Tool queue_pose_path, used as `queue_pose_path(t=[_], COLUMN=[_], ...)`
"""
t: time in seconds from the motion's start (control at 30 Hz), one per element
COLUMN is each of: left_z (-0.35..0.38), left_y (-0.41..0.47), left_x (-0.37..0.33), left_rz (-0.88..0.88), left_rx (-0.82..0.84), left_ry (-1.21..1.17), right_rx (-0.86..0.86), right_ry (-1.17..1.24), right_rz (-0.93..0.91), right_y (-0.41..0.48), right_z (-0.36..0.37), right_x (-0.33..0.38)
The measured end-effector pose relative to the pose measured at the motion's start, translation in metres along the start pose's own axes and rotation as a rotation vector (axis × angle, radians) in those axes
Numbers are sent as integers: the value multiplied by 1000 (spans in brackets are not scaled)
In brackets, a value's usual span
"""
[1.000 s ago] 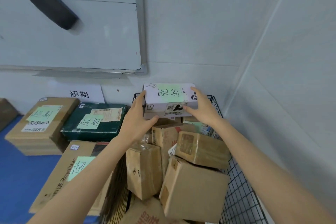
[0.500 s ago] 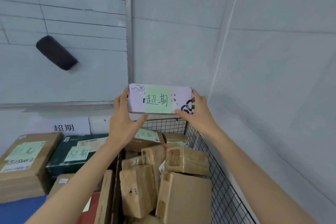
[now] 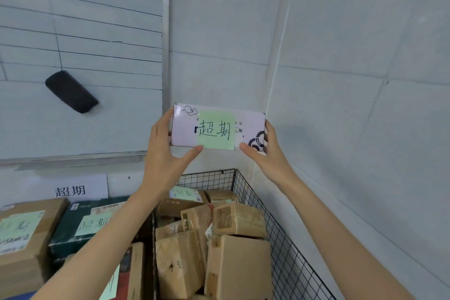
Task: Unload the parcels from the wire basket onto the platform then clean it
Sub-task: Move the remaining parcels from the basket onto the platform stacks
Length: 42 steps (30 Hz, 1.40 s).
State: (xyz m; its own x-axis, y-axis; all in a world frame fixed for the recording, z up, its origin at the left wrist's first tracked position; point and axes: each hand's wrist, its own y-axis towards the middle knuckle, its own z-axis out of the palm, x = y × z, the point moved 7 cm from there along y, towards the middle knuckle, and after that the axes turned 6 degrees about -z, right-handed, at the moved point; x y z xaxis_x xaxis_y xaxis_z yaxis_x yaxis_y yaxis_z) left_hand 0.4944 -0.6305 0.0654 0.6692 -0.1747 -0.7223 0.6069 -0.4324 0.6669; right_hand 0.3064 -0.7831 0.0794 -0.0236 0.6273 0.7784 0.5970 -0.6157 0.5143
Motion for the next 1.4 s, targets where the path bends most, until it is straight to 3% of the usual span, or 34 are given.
queue_pose_path(t=[0.6, 0.8, 1.17, 1.4], left_z=[-62, -107, -222, -313], left_y=[-72, -130, -169, -179], left_x=[-44, -48, -48, -24], left_rz=[-25, -42, -84, -135], left_rx=[63, 108, 102, 35], left_ry=[-154, -61, 103, 243], right_rx=[-93, -96, 29, 166], right_ry=[49, 58, 102, 172], right_rz=[-8, 21, 15, 15], right_y=[-82, -138, -176, -176], right_z=[12, 33, 107, 195], right_x=[48, 66, 118, 142])
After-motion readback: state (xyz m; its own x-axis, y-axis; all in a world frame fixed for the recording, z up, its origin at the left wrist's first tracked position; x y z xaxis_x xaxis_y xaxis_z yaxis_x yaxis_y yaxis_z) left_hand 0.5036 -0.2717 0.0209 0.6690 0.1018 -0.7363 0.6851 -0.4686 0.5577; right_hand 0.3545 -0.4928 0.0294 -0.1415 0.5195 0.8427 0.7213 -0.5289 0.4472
